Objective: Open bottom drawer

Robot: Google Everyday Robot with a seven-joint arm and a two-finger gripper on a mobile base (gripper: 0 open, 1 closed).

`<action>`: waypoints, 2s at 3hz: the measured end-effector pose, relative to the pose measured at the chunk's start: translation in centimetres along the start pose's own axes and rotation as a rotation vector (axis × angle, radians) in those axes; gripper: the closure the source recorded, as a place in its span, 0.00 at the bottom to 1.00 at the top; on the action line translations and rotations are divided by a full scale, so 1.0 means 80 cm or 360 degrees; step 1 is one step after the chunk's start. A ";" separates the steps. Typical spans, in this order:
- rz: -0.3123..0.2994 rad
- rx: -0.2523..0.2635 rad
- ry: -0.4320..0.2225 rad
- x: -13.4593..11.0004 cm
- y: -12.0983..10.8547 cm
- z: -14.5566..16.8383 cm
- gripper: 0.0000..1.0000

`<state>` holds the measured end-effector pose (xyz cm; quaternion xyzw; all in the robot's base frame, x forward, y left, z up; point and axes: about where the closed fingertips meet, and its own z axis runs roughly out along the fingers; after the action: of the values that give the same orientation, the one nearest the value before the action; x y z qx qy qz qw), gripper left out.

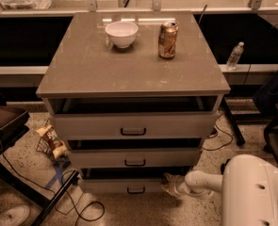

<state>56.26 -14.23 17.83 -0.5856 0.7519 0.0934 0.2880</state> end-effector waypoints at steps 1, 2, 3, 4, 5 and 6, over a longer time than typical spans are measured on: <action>0.0017 -0.0032 0.0000 0.009 0.022 -0.018 1.00; 0.0017 -0.0032 0.0000 0.006 0.021 -0.023 0.85; 0.0017 -0.0033 -0.0001 0.005 0.021 -0.024 0.54; 0.0017 -0.0037 -0.0003 0.004 0.022 -0.022 0.31; 0.0017 -0.0041 -0.0004 0.003 0.024 -0.021 0.07; 0.0017 -0.0044 -0.0006 0.002 0.026 -0.020 0.00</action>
Offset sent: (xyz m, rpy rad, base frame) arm -0.0224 -0.0075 0.0042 0.0067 0.0215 0.0020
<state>53.82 -14.51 18.61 -0.5854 0.7531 0.1065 0.2807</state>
